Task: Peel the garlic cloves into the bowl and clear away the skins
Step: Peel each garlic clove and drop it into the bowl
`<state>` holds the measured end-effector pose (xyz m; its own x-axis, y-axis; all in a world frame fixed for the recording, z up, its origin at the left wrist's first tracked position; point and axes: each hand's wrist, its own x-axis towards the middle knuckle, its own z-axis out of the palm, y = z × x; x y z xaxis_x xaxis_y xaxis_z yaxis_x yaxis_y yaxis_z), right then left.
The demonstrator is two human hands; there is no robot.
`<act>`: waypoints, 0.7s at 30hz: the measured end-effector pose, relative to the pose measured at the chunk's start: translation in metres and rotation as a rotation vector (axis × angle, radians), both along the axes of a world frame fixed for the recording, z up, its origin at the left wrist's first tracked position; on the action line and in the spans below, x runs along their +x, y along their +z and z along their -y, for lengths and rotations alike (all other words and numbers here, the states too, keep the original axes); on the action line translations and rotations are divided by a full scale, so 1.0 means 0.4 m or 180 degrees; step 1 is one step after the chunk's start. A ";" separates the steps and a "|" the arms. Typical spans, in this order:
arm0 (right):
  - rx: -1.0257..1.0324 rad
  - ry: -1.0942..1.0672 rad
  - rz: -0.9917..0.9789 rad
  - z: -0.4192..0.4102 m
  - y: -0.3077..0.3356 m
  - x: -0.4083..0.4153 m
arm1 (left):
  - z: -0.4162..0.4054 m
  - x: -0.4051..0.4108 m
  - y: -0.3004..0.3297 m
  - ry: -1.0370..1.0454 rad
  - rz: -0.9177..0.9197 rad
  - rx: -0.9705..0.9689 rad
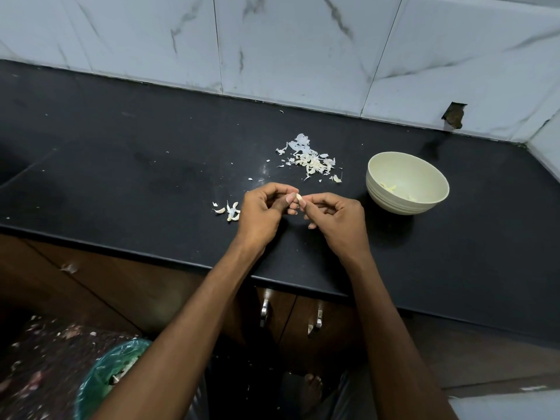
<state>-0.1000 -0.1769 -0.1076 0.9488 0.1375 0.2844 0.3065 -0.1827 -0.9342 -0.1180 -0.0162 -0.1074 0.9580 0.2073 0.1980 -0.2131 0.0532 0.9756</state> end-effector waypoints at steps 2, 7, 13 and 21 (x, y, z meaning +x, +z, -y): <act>-0.0009 0.0048 0.0037 -0.003 -0.001 -0.003 | -0.001 0.003 -0.004 0.0076 0.0001 0.0100; -0.0190 0.0041 0.0235 -0.011 0.000 -0.012 | -0.002 0.005 -0.010 0.0159 -0.0023 0.0173; -0.0520 -0.0113 0.0485 -0.012 -0.008 -0.005 | -0.003 0.002 -0.009 0.0142 -0.0156 0.0047; -0.0883 -0.0264 0.0660 -0.011 -0.010 -0.001 | 0.000 -0.002 -0.009 0.0178 -0.0271 -0.0002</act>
